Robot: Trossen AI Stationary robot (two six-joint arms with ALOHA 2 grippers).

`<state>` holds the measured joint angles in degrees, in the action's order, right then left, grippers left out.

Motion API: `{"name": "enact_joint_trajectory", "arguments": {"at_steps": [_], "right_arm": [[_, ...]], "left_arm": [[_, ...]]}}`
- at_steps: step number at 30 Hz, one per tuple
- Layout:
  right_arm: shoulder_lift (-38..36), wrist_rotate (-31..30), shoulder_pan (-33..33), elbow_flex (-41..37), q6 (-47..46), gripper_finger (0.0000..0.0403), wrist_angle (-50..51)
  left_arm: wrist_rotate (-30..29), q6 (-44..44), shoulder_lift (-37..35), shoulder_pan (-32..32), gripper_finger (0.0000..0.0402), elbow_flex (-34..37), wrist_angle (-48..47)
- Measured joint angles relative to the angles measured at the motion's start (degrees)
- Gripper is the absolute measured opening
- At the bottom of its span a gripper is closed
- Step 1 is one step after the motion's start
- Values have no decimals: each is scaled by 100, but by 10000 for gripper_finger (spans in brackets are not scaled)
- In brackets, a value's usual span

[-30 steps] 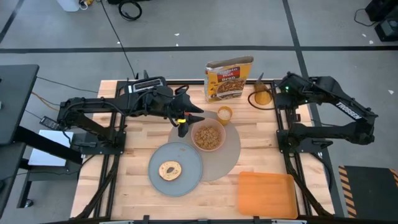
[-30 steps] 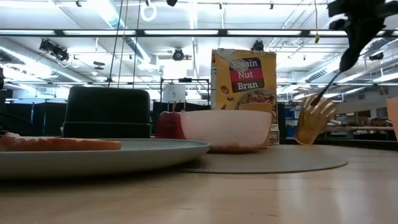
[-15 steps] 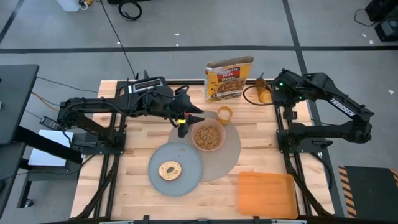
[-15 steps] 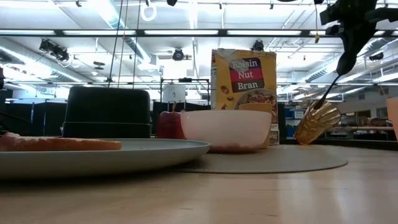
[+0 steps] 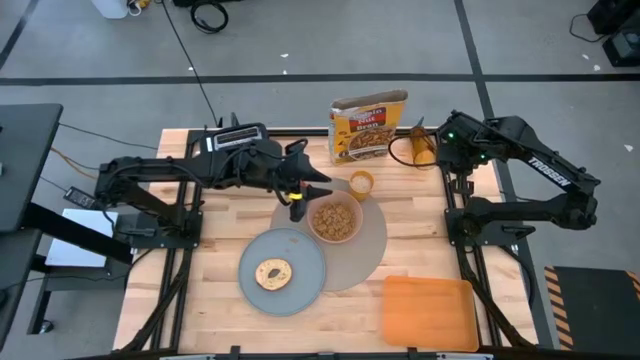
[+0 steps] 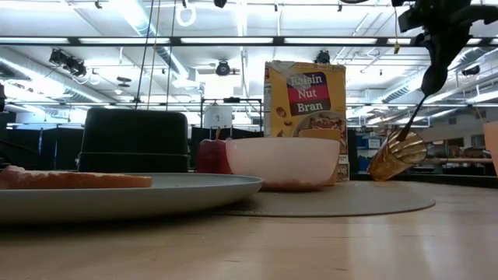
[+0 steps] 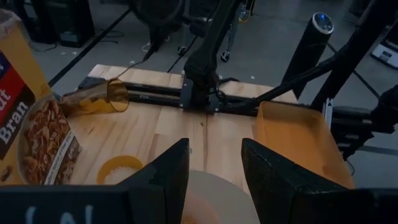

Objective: Arrange a breakfast setting
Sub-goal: Put the black spoon on the gray placemat to the right of the orange bowl

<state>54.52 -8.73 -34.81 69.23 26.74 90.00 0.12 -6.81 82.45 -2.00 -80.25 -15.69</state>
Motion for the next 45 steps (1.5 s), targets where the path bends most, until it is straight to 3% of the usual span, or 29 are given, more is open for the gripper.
{"name": "enact_joint_trajectory", "arguments": {"at_steps": [16,25,35,40,45], "right_arm": [[302,183,0,-19,-24,16,-145],[284,398,15,-661,-63,16,-294],[284,711,187,-692,-334,16,-115],[263,1206,464,-394,-1058,16,-16],[254,2169,684,48,-2675,16,-12]], "left_arm": [[2,2,95,0,154,2,126],[0,61,95,148,153,2,185],[-2,59,95,197,153,2,344],[-3,124,95,227,153,2,454],[-22,311,95,385,153,2,672]]}}
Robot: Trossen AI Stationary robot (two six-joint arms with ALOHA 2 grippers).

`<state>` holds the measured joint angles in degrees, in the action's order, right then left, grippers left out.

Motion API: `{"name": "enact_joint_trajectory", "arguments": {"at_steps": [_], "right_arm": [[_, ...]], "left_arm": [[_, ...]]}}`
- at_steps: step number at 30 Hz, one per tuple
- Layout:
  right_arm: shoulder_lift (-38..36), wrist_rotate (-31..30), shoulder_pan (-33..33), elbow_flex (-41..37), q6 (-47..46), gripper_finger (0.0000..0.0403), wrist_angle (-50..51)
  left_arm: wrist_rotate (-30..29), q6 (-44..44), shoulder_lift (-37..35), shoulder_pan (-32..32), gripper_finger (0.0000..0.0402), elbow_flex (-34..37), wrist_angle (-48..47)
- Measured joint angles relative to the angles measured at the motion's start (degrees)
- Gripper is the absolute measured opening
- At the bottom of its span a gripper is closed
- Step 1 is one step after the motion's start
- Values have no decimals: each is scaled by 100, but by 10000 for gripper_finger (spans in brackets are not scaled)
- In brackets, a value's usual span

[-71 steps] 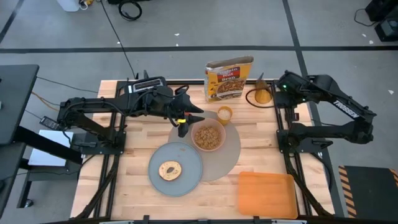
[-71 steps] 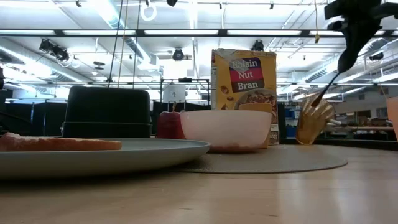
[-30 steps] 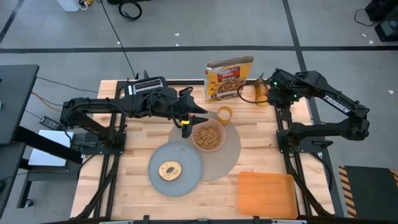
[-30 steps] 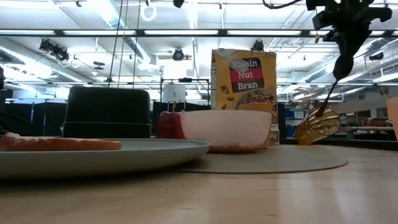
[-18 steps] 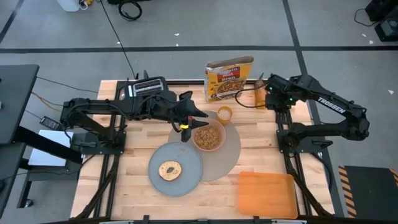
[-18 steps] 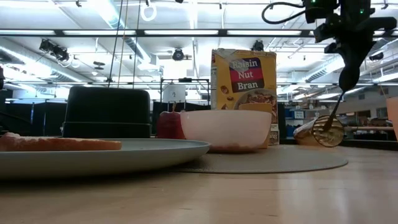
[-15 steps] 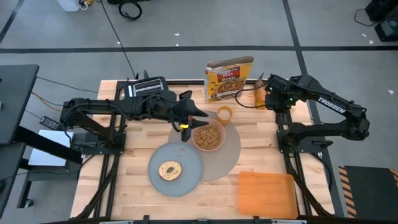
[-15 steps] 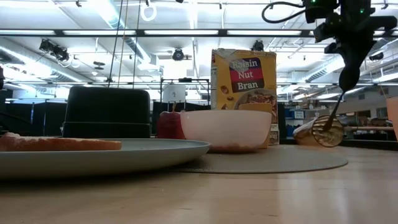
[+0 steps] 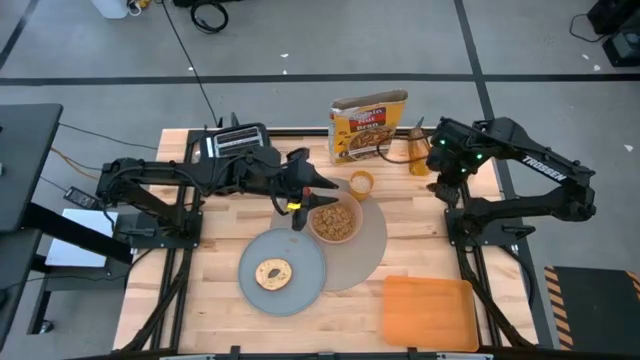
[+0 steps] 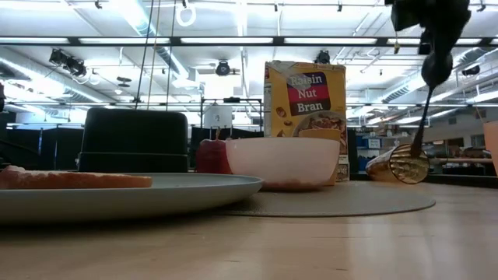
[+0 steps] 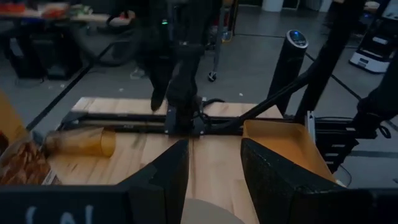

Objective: Arrange a breakfast setting
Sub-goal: Put the black spoon on the gray placemat to the right of the orange bowl

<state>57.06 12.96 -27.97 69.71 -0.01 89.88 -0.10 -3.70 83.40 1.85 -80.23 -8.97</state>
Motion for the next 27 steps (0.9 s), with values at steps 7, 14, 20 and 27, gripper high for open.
{"name": "enact_joint_trajectory", "arguments": {"at_steps": [7,14,20,27], "right_arm": [[-123,1084,509,57,-3539,16,-354],[-411,864,1172,57,-6123,16,-1906],[-378,246,1832,59,-7911,16,-2727],[-119,-937,3003,59,-9723,16,-3473]], "left_arm": [[-1159,631,248,640,153,4,268],[-2885,967,978,1155,153,8,1127],[-3461,1512,1803,1365,153,4,2471],[-4357,2415,2513,1551,153,7,3745]]}}
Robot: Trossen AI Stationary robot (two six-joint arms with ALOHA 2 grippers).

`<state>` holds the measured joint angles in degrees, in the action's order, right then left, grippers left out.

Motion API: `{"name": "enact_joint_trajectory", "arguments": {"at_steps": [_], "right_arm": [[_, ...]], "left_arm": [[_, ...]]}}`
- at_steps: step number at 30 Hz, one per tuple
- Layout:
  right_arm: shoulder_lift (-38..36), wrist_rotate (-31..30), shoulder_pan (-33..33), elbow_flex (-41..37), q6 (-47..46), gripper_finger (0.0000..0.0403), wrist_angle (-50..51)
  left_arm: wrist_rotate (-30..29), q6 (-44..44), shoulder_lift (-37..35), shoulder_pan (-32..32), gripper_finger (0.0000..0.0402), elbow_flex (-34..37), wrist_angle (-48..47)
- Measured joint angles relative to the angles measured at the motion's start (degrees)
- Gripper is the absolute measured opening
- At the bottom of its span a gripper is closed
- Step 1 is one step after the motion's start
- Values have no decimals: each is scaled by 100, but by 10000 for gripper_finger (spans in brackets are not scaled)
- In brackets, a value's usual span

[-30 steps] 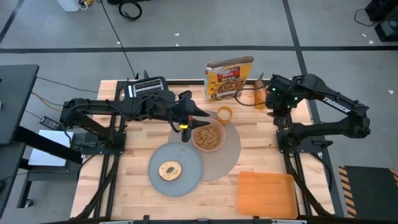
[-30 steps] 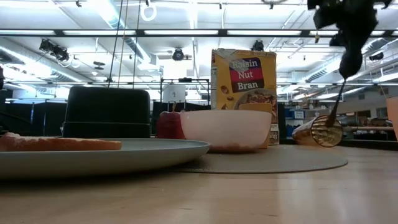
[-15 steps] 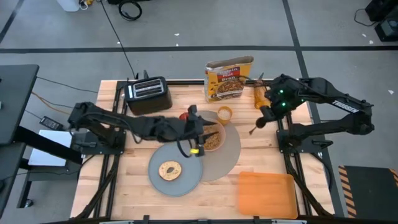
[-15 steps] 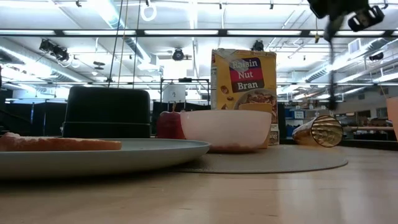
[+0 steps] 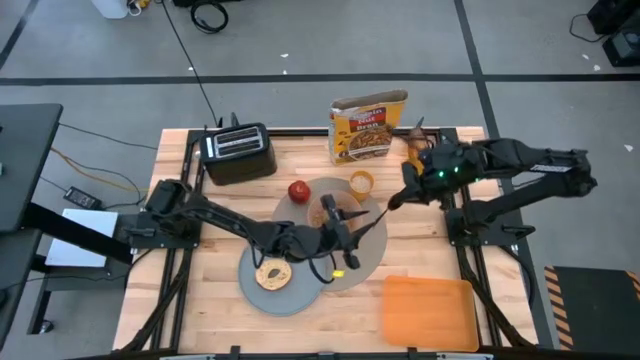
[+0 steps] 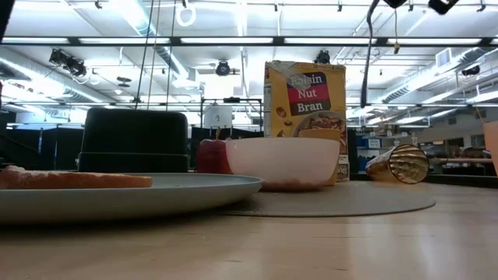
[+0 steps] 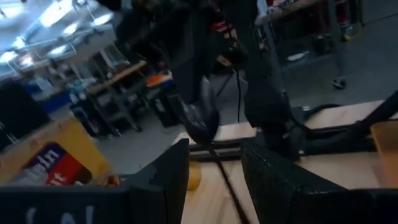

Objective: Arrange a breakfast setting
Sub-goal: Put the black spoon on the gray placemat to the right of the orange bowl

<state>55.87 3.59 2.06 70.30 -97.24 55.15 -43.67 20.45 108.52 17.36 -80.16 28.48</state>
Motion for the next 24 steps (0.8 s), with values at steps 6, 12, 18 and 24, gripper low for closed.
{"name": "enact_joint_trajectory", "arguments": {"at_steps": [6,12,18,24], "right_arm": [[278,-1060,981,0,-1372,16,-766],[605,-2061,1480,0,-1833,16,-1433],[725,-3009,1673,2,-1714,16,-2166],[740,-3664,1694,2,-1324,16,-2430]], "left_arm": [[-42,1041,138,12,153,-2,454],[-32,1642,127,-85,153,-160,562],[-1330,2505,100,-143,153,-162,654],[-1832,3478,-106,-94,153,-163,860]]}}
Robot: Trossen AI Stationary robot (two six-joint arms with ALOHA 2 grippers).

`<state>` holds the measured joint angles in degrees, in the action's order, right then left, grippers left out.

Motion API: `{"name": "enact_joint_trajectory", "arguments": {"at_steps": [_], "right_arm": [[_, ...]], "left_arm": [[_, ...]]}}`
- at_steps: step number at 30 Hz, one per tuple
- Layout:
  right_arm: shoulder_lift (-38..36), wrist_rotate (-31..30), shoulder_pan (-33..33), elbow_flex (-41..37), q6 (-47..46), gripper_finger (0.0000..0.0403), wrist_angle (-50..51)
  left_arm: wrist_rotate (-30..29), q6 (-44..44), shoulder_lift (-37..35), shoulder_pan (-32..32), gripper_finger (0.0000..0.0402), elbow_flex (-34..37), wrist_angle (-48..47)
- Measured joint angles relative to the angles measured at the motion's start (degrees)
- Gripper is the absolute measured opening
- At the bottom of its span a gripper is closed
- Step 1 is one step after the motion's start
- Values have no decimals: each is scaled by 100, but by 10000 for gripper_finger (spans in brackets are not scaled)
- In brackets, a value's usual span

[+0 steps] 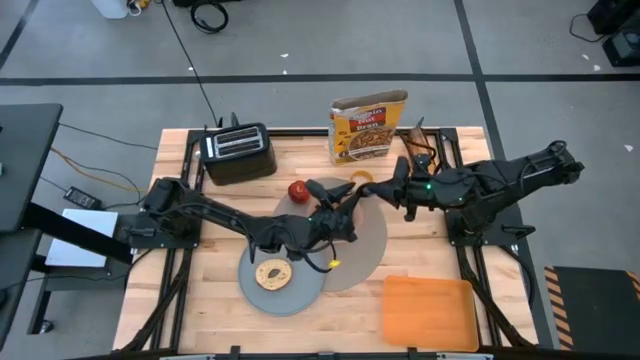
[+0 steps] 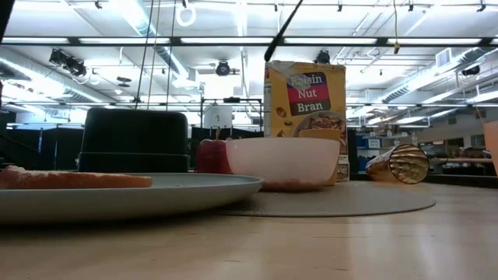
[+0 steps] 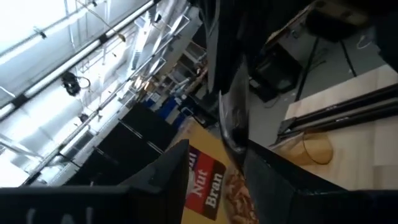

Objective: Arrange a breakfast setting
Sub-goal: Put the black spoon on the gray placemat to the right of the orange bowl

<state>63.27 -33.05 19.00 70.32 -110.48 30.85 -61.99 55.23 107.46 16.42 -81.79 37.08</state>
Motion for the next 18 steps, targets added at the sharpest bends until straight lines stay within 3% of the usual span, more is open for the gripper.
{"name": "enact_joint_trajectory", "arguments": {"at_steps": [6,11,18], "right_arm": [[56,-453,0,0,527,17,-375],[124,-534,4,0,872,17,-732],[309,-864,46,-2,625,22,-978]], "left_arm": [[-61,432,-64,-29,134,-1,196],[-58,435,-65,-104,80,-1,241],[-221,392,-73,-126,19,-3,396]]}}
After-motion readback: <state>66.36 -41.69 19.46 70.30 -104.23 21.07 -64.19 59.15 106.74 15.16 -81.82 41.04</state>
